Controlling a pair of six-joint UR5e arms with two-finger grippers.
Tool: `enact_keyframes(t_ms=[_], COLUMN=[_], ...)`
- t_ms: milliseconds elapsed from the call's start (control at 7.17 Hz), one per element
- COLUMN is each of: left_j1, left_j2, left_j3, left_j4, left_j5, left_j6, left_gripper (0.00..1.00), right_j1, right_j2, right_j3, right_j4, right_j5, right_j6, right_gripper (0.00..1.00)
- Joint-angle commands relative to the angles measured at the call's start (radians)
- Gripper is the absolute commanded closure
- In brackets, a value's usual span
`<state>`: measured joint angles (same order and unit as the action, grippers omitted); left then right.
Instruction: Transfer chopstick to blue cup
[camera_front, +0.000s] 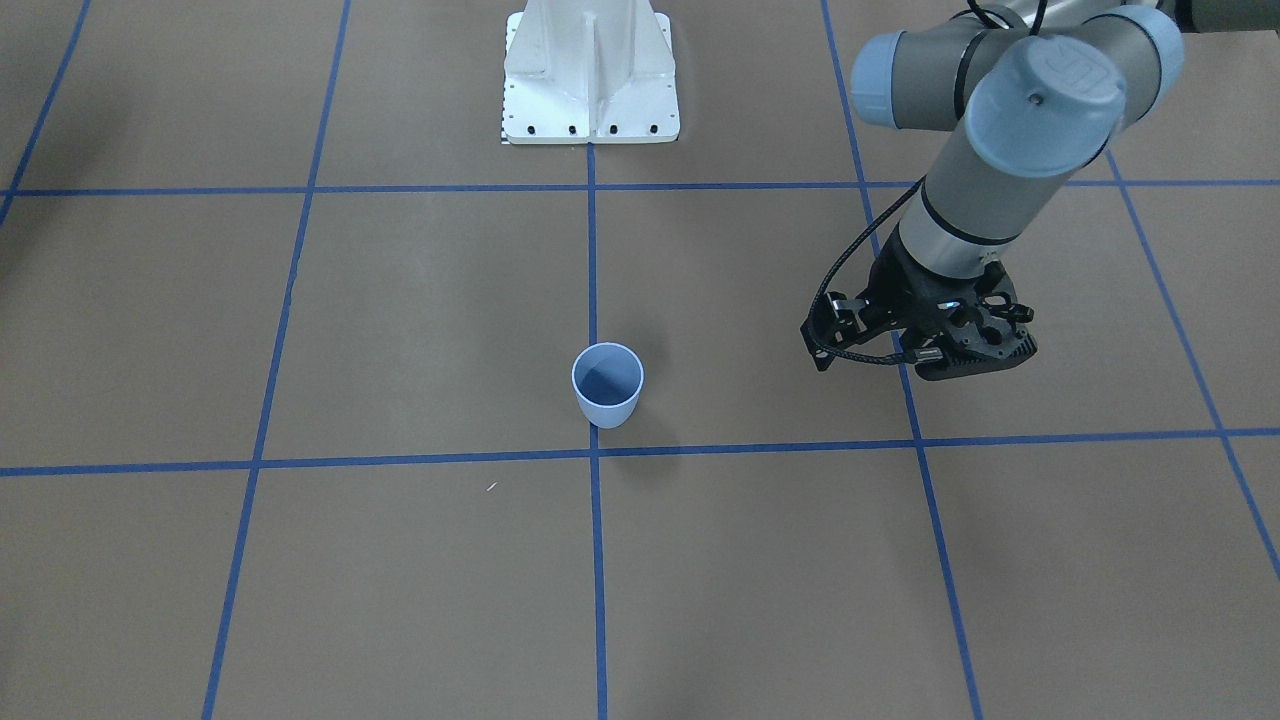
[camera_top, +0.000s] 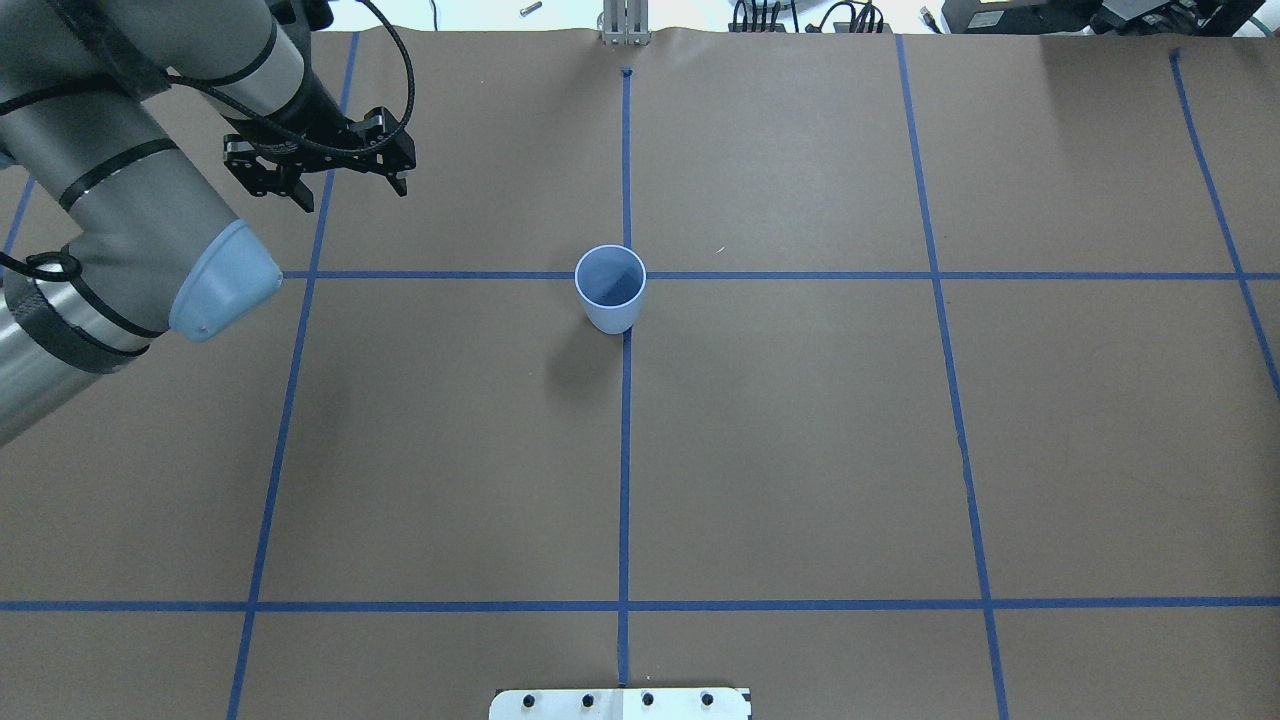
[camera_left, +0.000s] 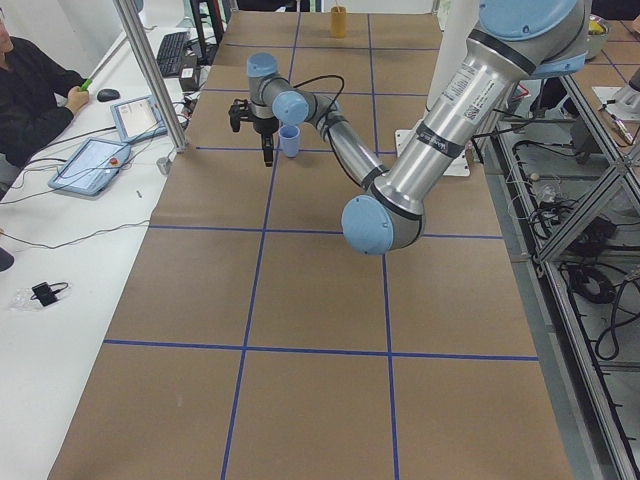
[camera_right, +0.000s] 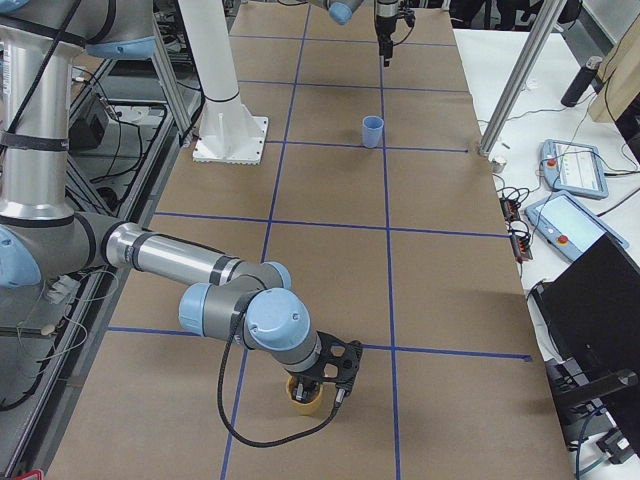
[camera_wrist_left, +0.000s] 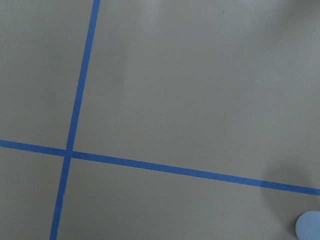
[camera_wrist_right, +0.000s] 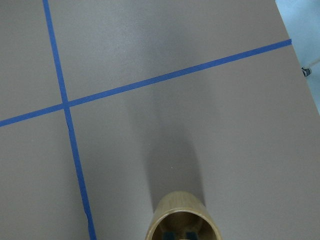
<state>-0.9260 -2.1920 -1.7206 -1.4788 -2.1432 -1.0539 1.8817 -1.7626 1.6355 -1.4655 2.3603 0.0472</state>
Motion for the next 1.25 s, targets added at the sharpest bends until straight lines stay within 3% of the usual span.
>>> enact_keyframes(t_ms=[0,558,976,1115], left_j1=[0.001,0.006,0.000,-0.026], left_j2=[0.000,0.015,0.018,0.041], left_j3=[-0.001,0.009,-0.013,-0.013], left_j4=[0.000,-0.009,-0.014,-0.017], left_j5=[-0.001,-0.001,-0.001,0.009], left_j6=[0.000,0.006,0.014,0.031], left_gripper=[0.02,0.02,0.02,0.02], right_j1=[0.057,0.180,0.096,0.023], right_j2=[0.023,0.154,0.461,0.539], right_j3=[0.009,0.027,0.018,0.014], right_j4=[0.001,-0.013,-0.305,-0.355], right_j5=[-0.003,-0.004,-0.003,0.007], right_j6=[-0.001,-0.009,0.000,0.005], right_gripper=[1.00,1.00,1.00,1.00])
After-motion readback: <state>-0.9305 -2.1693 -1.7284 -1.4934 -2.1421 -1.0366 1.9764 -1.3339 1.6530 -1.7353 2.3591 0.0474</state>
